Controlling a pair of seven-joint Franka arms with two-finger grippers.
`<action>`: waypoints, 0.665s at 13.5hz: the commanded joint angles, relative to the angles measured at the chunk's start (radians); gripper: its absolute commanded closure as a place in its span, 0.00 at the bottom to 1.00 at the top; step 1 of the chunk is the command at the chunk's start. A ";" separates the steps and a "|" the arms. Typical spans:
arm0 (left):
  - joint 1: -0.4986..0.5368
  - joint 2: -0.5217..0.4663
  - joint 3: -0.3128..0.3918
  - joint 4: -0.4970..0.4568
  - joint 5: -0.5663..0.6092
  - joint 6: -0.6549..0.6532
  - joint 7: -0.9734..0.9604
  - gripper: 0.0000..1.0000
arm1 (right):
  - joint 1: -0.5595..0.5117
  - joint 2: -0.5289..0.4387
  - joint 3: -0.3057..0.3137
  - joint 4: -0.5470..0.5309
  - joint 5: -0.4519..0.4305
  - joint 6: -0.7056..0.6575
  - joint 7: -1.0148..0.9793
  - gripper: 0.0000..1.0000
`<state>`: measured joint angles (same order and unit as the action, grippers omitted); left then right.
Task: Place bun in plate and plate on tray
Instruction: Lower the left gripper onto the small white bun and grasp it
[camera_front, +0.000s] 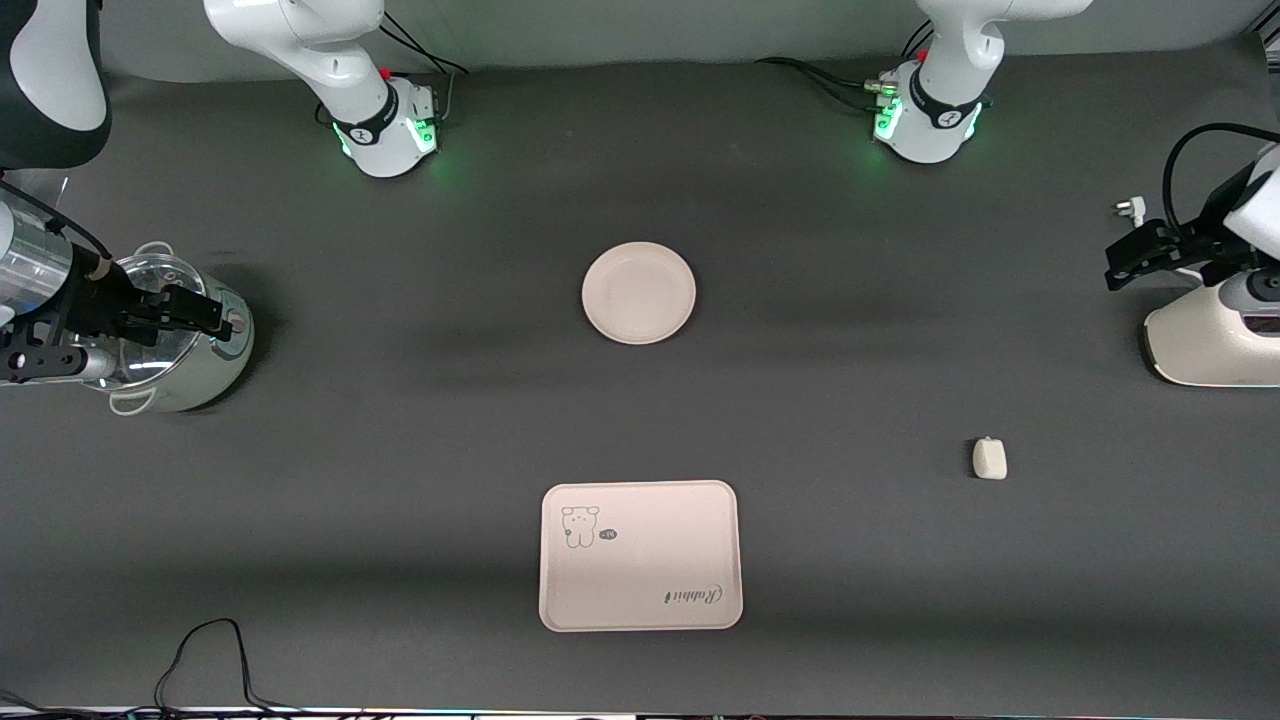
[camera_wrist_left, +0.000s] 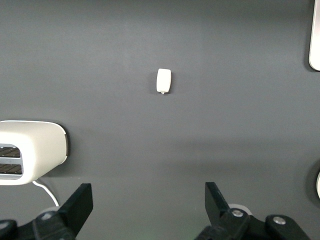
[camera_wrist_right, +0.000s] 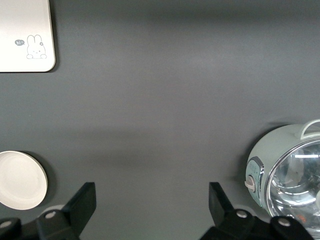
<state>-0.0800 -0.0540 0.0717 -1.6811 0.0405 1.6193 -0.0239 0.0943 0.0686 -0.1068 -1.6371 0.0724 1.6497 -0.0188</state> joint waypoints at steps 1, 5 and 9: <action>-0.001 0.005 0.000 0.006 0.019 -0.010 0.016 0.00 | 0.002 -0.009 0.007 -0.003 -0.019 -0.004 -0.020 0.00; 0.011 0.199 0.000 -0.006 0.018 0.178 0.030 0.00 | 0.002 -0.015 0.007 -0.006 -0.019 -0.007 -0.021 0.00; 0.020 0.472 -0.001 -0.067 0.006 0.529 0.059 0.00 | 0.002 -0.009 0.009 -0.007 -0.016 -0.004 -0.020 0.00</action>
<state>-0.0622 0.3014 0.0738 -1.7433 0.0484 2.0201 0.0113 0.0949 0.0673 -0.1009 -1.6372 0.0724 1.6485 -0.0206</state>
